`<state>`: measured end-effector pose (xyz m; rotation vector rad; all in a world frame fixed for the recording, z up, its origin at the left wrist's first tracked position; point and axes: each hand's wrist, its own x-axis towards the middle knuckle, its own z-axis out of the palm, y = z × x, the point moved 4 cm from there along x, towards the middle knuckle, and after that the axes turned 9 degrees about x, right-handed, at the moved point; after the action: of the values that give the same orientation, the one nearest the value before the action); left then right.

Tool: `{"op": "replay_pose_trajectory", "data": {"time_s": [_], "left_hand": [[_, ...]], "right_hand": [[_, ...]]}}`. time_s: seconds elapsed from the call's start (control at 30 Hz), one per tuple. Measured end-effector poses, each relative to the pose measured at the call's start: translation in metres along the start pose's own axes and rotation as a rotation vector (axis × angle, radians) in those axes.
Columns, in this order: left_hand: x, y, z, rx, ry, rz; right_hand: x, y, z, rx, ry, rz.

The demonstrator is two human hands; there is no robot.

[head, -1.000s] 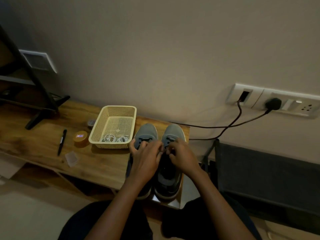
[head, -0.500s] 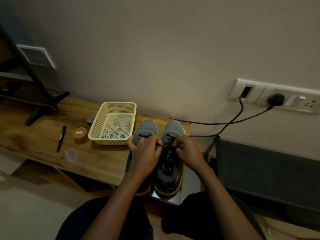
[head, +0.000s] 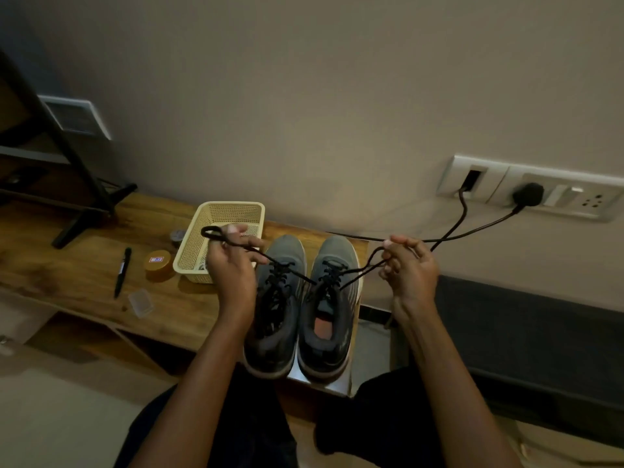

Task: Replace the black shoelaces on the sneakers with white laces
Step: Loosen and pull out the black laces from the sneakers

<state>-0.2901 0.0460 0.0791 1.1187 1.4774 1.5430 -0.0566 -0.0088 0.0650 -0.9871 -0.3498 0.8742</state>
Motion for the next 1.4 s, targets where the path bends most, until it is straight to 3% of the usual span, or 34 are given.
{"op": "replay_pose_trajectory", "data": {"time_s": [0.1, 0.23, 0.33, 0.47, 0.6, 0.67, 0.73, 0.8, 0.97, 1.07, 1.17, 1.4], "left_hand": [[0.010, -0.004, -0.019, -0.074, 0.131, -0.098], [0.011, -0.003, -0.035, -0.080, 0.241, -0.077], [0.008, 0.000, -0.035, 0.011, 0.176, 0.007], [0.005, -0.010, -0.024, 0.391, -0.072, 0.103], [-0.006, -0.023, -0.008, 0.996, -0.288, 0.086], [-0.016, -0.024, 0.005, 1.127, -0.414, 0.171], [-0.026, -0.025, 0.022, 1.169, -0.512, 0.321], [-0.033, -0.028, 0.037, 1.164, -0.582, 0.424], [-0.049, -0.045, 0.069, 1.265, -0.625, 0.592], [-0.051, -0.053, 0.074, 1.280, -0.556, 0.649], [-0.049, -0.056, 0.075, 1.259, -0.530, 0.660], [-0.049, -0.057, 0.074, 1.175, -0.442, 0.662]], "right_hand": [[-0.001, -0.007, -0.010, 0.170, 0.101, 0.055], [-0.004, -0.018, -0.017, 0.450, 0.126, 0.184], [-0.009, -0.038, -0.013, 0.604, 0.010, 0.214], [-0.011, -0.069, -0.011, 0.633, -0.095, 0.159], [0.001, -0.069, -0.024, 0.281, -0.013, 0.036], [0.007, -0.046, -0.033, -0.161, 0.039, 0.063], [0.014, -0.018, -0.042, -0.711, -0.006, 0.109], [0.014, 0.000, -0.038, -1.061, -0.092, 0.097], [-0.015, 0.032, 0.003, -1.316, -0.260, -0.060], [-0.025, 0.051, 0.009, -1.519, -0.234, -0.178], [-0.025, 0.057, 0.009, -1.505, -0.191, -0.292], [-0.024, 0.060, 0.006, -1.456, -0.082, -0.333]]}}
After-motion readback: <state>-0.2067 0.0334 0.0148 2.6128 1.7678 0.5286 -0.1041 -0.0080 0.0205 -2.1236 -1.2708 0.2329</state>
